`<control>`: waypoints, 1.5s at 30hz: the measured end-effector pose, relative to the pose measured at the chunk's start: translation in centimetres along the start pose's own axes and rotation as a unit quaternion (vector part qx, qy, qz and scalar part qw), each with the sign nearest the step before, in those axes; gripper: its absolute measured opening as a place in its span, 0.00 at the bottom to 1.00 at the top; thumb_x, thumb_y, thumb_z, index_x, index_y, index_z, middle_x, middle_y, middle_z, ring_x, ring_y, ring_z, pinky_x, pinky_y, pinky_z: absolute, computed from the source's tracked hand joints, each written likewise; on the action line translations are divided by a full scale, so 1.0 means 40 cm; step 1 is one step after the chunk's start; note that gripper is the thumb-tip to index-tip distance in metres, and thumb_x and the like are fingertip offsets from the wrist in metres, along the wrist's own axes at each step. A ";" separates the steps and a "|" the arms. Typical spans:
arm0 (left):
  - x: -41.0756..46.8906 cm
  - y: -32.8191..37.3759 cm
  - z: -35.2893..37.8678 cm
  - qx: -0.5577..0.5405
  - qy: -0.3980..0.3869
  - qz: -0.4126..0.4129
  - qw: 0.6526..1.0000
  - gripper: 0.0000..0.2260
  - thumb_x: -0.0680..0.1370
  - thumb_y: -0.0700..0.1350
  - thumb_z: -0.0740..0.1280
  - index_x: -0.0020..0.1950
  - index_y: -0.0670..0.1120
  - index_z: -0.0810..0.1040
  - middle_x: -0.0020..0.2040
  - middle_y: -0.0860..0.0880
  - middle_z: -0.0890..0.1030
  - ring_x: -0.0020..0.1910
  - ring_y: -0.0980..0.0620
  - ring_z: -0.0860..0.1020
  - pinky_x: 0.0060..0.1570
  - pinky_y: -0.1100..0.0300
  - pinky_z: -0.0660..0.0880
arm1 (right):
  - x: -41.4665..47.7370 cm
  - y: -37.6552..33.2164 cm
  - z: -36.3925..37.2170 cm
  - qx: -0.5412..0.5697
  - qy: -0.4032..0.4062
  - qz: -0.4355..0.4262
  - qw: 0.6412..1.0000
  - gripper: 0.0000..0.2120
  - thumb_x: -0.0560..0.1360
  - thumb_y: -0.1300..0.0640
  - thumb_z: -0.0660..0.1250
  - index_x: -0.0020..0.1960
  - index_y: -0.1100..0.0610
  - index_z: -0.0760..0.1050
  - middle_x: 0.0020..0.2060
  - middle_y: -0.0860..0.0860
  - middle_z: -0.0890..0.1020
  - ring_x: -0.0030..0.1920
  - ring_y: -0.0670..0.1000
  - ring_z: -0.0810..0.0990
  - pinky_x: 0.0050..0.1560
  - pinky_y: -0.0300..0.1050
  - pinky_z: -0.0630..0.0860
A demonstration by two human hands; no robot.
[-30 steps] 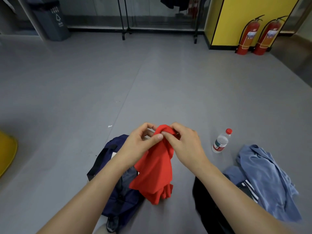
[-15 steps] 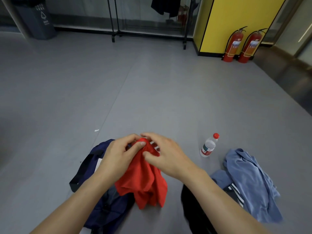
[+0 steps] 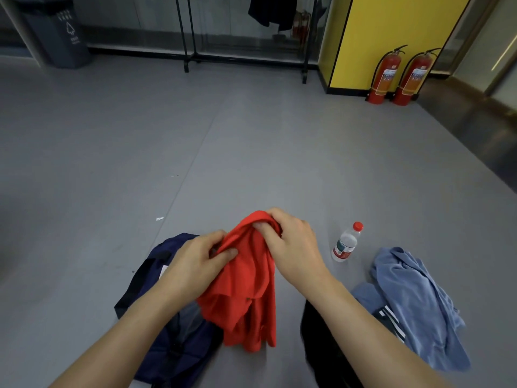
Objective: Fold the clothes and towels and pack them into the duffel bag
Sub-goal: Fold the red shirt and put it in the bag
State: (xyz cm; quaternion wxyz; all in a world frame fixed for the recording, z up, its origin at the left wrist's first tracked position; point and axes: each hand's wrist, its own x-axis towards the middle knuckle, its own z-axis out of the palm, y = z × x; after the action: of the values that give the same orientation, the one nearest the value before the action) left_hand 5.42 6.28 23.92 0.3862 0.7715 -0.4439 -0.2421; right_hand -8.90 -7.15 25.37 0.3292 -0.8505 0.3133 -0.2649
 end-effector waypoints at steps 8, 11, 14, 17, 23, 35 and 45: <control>0.008 0.039 -0.017 -0.129 0.077 0.000 0.989 0.07 0.79 0.44 0.70 0.43 0.53 0.83 0.38 0.50 0.84 0.38 0.52 0.81 0.41 0.54 0.77 | -0.026 -0.039 0.035 -0.052 -0.133 -0.060 0.988 0.31 0.70 0.30 0.67 0.69 0.40 0.68 0.62 0.40 0.78 0.63 0.45 0.76 0.64 0.47 0.72; 0.009 0.059 -0.014 -0.208 0.059 -0.008 0.976 0.07 0.78 0.40 0.70 0.41 0.49 0.83 0.36 0.50 0.83 0.35 0.57 0.80 0.36 0.64 0.75 | -0.034 -0.053 0.064 -0.082 -0.100 -0.052 0.990 0.25 0.73 0.34 0.65 0.66 0.41 0.69 0.58 0.43 0.81 0.58 0.49 0.79 0.58 0.50 0.75; 0.004 0.079 -0.013 -0.285 0.037 -0.020 0.958 0.03 0.78 0.40 0.70 0.51 0.42 0.80 0.38 0.50 0.84 0.34 0.60 0.80 0.33 0.70 0.73 | -0.023 -0.043 0.059 -0.104 -0.052 -0.039 0.992 0.14 0.79 0.41 0.61 0.61 0.46 0.73 0.50 0.48 0.84 0.52 0.55 0.81 0.51 0.52 0.74; 0.006 0.067 -0.021 -0.328 0.016 -0.021 0.944 0.15 0.74 0.44 0.74 0.59 0.46 0.79 0.48 0.48 0.86 0.45 0.54 0.84 0.45 0.64 0.79 | -0.015 -0.037 0.047 -0.049 -0.013 -0.022 0.998 0.09 0.80 0.44 0.62 0.52 0.48 0.77 0.41 0.48 0.83 0.44 0.55 0.80 0.46 0.52 0.73; 0.014 0.030 -0.014 -0.261 -0.027 -0.030 0.964 0.16 0.71 0.42 0.76 0.57 0.48 0.81 0.51 0.47 0.86 0.51 0.50 0.84 0.53 0.54 0.80 | 0.022 -0.014 0.036 0.121 0.052 0.067 0.989 0.17 0.74 0.40 0.61 0.42 0.52 0.77 0.31 0.49 0.80 0.36 0.55 0.79 0.40 0.57 0.79; 0.011 0.072 -0.026 -0.162 0.056 0.036 0.984 0.07 0.76 0.42 0.73 0.44 0.55 0.84 0.42 0.55 0.85 0.43 0.56 0.82 0.48 0.56 0.78 | 0.004 -0.028 -0.008 0.047 -0.229 0.002 0.972 0.31 0.73 0.50 0.67 0.75 0.43 0.65 0.70 0.37 0.71 0.70 0.38 0.68 0.67 0.33 0.63; 0.020 0.040 -0.029 -0.157 0.075 0.020 0.985 0.07 0.73 0.51 0.74 0.49 0.55 0.82 0.41 0.47 0.83 0.40 0.43 0.81 0.47 0.43 0.80 | 0.017 -0.021 -0.013 0.019 -0.061 -0.074 0.995 0.10 0.78 0.44 0.65 0.41 0.49 0.75 0.33 0.46 0.78 0.38 0.50 0.77 0.44 0.54 0.76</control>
State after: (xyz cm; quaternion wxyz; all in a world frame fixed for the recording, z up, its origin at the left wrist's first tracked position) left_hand 5.85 5.54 25.88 0.5391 0.7084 -0.3855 -0.2426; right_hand -8.52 -7.35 26.48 0.3430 -0.8797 0.2235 -0.2418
